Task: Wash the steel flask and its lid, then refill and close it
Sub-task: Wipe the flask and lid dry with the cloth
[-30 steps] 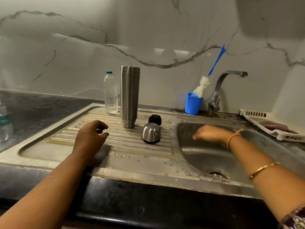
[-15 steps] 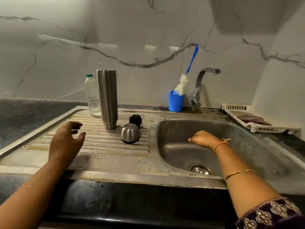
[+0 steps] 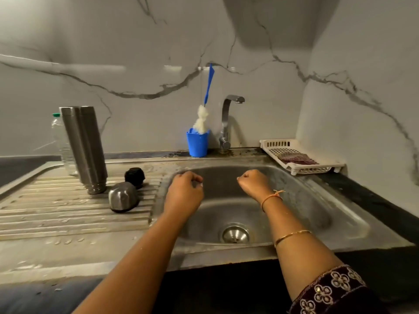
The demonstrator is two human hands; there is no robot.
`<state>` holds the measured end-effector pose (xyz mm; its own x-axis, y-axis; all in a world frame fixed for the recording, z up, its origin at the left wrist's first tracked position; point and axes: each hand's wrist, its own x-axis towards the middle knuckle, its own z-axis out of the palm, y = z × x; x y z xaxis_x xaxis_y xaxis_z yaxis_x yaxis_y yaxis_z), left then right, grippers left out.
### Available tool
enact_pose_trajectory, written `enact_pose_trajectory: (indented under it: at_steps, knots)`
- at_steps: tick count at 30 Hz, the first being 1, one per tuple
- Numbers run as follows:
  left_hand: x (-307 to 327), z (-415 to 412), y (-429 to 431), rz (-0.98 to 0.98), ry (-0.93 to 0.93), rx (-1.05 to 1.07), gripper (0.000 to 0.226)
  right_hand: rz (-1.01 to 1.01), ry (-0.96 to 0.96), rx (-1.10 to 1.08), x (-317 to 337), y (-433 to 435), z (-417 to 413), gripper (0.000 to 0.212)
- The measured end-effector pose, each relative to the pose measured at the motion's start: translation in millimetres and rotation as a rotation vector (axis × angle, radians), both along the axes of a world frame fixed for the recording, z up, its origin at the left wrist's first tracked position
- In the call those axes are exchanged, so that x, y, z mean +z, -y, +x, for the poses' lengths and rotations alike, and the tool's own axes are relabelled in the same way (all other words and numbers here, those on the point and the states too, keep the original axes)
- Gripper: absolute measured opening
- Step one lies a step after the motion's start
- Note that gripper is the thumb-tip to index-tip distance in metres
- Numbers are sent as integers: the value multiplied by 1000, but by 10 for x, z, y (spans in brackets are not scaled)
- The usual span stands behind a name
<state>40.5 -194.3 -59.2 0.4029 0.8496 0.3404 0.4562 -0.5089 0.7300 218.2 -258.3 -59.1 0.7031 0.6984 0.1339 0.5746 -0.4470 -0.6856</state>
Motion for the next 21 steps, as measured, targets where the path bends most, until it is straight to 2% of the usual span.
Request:
enact_pose_trajectory:
  at_steps: [3, 6, 9, 12, 15, 21]
  knots:
    - [-148, 273, 7, 3, -63, -44, 15, 50, 137, -73, -36, 83, 305, 24]
    - [-243, 287, -97, 21, -172, -33, 23, 111, 356, -145, -21, 114, 607, 24]
    - [-269, 226, -209, 35, -196, 18, 23, 161, 567, -168, 25, 92, 904, 27]
    - [-304, 218, -253, 31, -185, 22, 21, 34, 713, -195, 2, 49, 1215, 32]
    - [-326, 231, -234, 29, -192, 22, 21, -164, 706, -261, -28, 43, 1461, 39]
    - [-334, 244, -212, 29, -192, 17, 22, -372, 478, -237, 8, -7, 1779, 58]
